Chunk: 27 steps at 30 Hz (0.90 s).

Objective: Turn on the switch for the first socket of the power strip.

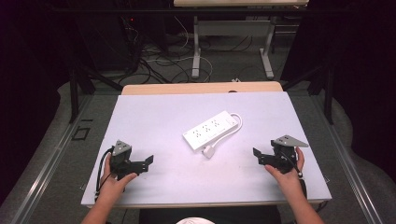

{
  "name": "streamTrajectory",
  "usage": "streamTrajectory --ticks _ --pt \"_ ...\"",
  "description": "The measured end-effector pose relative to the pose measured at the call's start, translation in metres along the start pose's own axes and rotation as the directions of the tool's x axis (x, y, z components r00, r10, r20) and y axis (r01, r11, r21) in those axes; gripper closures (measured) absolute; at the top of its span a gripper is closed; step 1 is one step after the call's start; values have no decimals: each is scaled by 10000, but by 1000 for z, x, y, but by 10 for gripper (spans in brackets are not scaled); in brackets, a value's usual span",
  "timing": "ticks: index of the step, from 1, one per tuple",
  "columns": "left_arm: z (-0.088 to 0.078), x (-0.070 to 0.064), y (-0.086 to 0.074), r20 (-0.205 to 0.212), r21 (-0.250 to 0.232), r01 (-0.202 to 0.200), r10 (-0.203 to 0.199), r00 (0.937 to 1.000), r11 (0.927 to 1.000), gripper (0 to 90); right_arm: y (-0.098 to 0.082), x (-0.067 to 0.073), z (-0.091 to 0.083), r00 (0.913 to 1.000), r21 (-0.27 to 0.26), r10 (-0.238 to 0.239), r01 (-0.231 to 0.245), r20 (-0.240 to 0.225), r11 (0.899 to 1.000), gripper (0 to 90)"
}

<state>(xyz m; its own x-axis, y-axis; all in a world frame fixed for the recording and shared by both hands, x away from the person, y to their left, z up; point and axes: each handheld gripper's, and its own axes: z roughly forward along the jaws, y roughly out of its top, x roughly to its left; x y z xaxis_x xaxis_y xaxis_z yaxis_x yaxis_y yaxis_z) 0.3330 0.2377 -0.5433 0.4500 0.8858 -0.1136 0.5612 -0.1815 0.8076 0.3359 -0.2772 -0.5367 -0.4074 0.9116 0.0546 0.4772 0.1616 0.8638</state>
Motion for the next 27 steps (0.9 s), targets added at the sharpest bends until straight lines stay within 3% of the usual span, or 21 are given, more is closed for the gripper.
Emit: streamTrajectory --ticks 8,18,27 --pt "-5 1 -1 -79 15 -138 138 9999 9999 5 -1 7 5 9986 444 -496 504 -182 9977 241" --pt "-8 0 -3 -61 -69 -63 62 10000 10000 5 1 14 7 9943 452 -1034 1045 -277 9935 300" --pt "-6 -1 -3 -24 -58 -92 92 10000 9999 4 0 12 9 9946 636 -976 996 -342 9930 353"
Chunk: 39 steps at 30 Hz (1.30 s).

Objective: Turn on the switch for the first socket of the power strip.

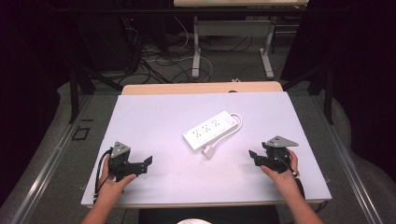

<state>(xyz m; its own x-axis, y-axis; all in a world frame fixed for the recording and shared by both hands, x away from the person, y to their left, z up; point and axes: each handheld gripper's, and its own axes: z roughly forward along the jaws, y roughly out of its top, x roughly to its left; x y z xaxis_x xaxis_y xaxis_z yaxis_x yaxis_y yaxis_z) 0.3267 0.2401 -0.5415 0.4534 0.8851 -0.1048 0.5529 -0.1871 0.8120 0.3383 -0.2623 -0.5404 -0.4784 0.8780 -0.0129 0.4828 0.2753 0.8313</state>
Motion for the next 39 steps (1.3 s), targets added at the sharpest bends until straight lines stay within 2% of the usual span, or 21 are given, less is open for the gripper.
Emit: streamTrajectory --ticks 2,3,4,7,10,11,12,13,14,15,17,18,22,23,27,28,29,31,34,39 --pt "0 0 0 -6 -9 11 -11 10000 10000 5 1 0 1 9994 98 -329 327 132 9994 354" --pt "0 0 0 -14 -6 16 -16 10000 10000 5 2 1 1 9995 161 -286 284 121 9995 353" --pt "0 0 0 -45 1 30 -30 10000 10000 5 3 0 2 9988 198 -460 457 159 9988 354" --pt "1 0 0 -42 24 43 -43 10000 10000 5 5 0 3 9986 325 -495 489 197 9983 353" --pt "1 1 -1 -38 45 50 -49 10000 10000 4 8 0 7 9979 639 -626 616 141 9961 353" --pt "1 1 -1 -41 44 58 -58 10000 10000 5 10 0 9 9976 886 -691 686 20 9937 353" --pt "0 1 -1 -48 49 66 -65 10000 10000 5 10 0 9 9976 886 -691 686 20 9937 353" --pt "1 1 -1 -42 49 70 -70 10000 10000 5 13 1 11 9974 1127 -720 722 -55 9910 352" --pt "1 1 -1 -53 48 57 -57 10000 10000 5 13 1 11 9974 1127 -720 722 -55 9910 352" --pt "1 1 -1 -60 53 45 -45 10000 10000 5 16 1 12 9968 1388 -790 801 -136 9871 345" --pt "1 1 -1 -68 71 44 -43 10000 10000 5 17 0 13 9965 1501 -777 817 -322 9853 344" --pt "1 1 -1 -73 73 26 -25 10000 10000 5 20 0 14 9969 1816 -642 713 -445 9808 344" --pt "2 0 -1 -56 46 41 -41 10000 10000 5 23 0 14 9958 2113 -699 810 -594 9741 344" --pt "2 0 -1 -65 111 57 -56 10000 9999 5 26 0 15 9941 2321 -831 970 -693 9678 341" --pt "3 -1 -2 -77 135 29 -28 10000 9999 6 30 0 15 9936 2494 -890 1037 -693 9628 339" --pt "3 -1 -2 -83 140 30 -29 10000 9999 7 32 -2 15 9906 2584 -1062 1252 -862 9579 335" --pt "3 -1 -2 -83 138 10 -9 10000 9999 7 32 -2 15 9906 2584 -1062 1252 -862 9579 335" --pt "3 -1 -2 -88 170 16 -15 10000 9999 8 36 -3 15 9896 2768 -1109 1322 -912 9518 334" --pt "3 -1 -2 -91 168 0 2 10000 9999 10 39 -4 17 9907 2836 -1002 1225 -919 9511 325" --pt "4 -1 -2 -75 203 12 -10 10000 9998 10 42 -5 18 9889 3055 -1073 1340 -1026 9427 324"
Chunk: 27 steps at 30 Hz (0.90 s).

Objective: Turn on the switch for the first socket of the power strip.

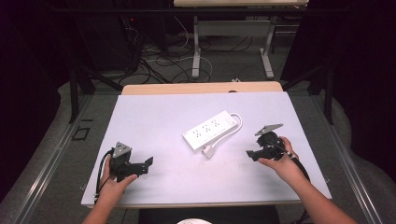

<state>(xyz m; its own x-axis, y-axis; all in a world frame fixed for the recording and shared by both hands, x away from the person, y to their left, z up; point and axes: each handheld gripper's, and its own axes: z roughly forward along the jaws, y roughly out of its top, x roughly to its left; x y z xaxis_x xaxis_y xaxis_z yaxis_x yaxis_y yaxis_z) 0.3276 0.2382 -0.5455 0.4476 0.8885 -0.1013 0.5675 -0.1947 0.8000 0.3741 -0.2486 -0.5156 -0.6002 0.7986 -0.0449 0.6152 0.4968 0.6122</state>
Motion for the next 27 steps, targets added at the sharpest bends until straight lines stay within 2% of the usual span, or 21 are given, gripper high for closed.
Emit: streamTrajectory --ticks 1,4,5,7,13,16,17,19,20,27 --pt "0 0 0 5 0 -4 4 10000 10000 10 1 0 0 9999 41 128 -128 -53 9999 324" --pt "0 0 0 -1 -3 3 -3 10000 10000 10 4 -2 0 9999 166 69 -66 -152 9998 324" --pt "0 0 0 2 -4 1 -1 10000 10000 10 6 -2 0 9993 383 324 -317 -179 9988 323" --pt "0 0 0 6 2 2 -2 10000 10000 10 7 -4 -1 9996 433 219 -212 -151 9988 321" --pt "0 1 0 2 63 -53 53 10000 10000 10 14 -11 1 9988 754 382 -357 -317 9965 318" --pt "0 1 0 -7 92 -31 31 10000 10000 10 17 -13 1 9969 970 677 -636 -398 9933 318" --pt "0 1 0 -5 91 -29 29 10000 10000 10 18 -16 1 9973 962 553 -504 -487 9941 318" --pt "1 1 0 -7 91 -18 18 10000 10000 10 21 -17 1 9966 956 699 -655 -434 9933 318" --pt "1 1 0 -9 96 -16 16 10000 10000 10 22 -18 0 9972 1141 570 -512 -476 9921 318" --pt "1 1 0 -17 57 2 -2 10000 10000 10 31 -24 -3 9988 1211 369 -325 -336 9921 318"
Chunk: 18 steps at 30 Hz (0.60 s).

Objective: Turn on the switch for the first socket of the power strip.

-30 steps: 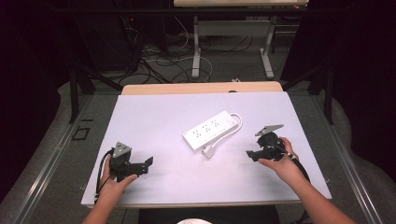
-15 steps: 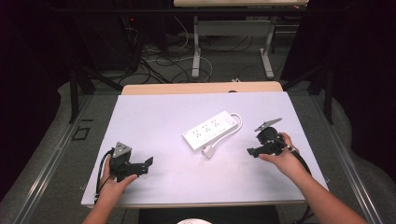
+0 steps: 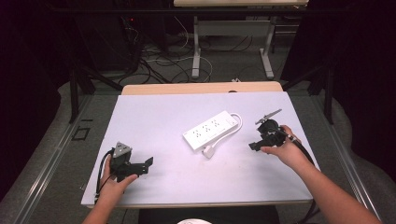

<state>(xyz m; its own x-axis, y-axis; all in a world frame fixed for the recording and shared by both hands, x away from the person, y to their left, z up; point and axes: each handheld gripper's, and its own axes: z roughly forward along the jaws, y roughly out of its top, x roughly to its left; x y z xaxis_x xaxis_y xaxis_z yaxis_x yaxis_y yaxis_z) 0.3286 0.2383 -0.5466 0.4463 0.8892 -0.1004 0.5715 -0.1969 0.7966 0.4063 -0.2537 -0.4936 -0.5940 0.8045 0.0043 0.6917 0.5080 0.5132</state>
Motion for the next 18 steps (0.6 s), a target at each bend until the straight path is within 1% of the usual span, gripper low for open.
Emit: streamTrajectory --ticks 2,3,4,5,6,8,9,11,14,15,16,17,18 --pt "0 0 0 14 49 -11 11 10000 10000 10 1 0 -1 10000 74 -23 23 -32 10000 318" --pt "0 0 0 13 56 -15 15 10000 10000 10 2 0 0 9999 -73 85 -86 -68 9999 318" --pt "0 0 0 13 55 -12 12 10000 10000 10 4 -1 -2 9999 53 -137 137 8 9999 318" --pt "0 0 0 16 59 -20 19 10000 10000 11 7 -2 -2 9998 53 -195 195 71 9998 319" --pt "0 0 0 -25 -43 -1 1 10000 10000 11 7 -2 -2 9998 53 -195 195 71 9998 319" --pt "0 0 0 15 2 -1 1 10000 10000 11 10 -2 -2 9994 46 -307 306 154 9995 319" --pt "0 0 0 15 2 -1 1 10000 10000 11 11 -2 -3 9992 81 -382 381 119 9992 319" --pt "0 0 0 18 28 -8 8 10000 10000 11 13 -2 -3 9992 58 -356 355 163 9994 319" --pt "0 0 0 22 37 -17 17 10000 10000 12 18 -2 -4 9985 57 -498 496 246 9988 319" --pt "0 0 0 22 37 -17 17 10000 10000 12 18 -2 -4 9985 57 -498 496 246 9988 319" --pt "0 0 0 21 42 -16 16 10000 10000 12 19 -1 -3 9984 19 -445 445 357 9990 319" --pt "0 0 0 26 50 -19 19 10000 10000 12 20 -1 -3 9983 42 -495 494 300 9988 319" --pt "0 0 0 22 56 -31 31 10000 10000 13 22 0 -3 9980 25 -515 514 365 9987 319"
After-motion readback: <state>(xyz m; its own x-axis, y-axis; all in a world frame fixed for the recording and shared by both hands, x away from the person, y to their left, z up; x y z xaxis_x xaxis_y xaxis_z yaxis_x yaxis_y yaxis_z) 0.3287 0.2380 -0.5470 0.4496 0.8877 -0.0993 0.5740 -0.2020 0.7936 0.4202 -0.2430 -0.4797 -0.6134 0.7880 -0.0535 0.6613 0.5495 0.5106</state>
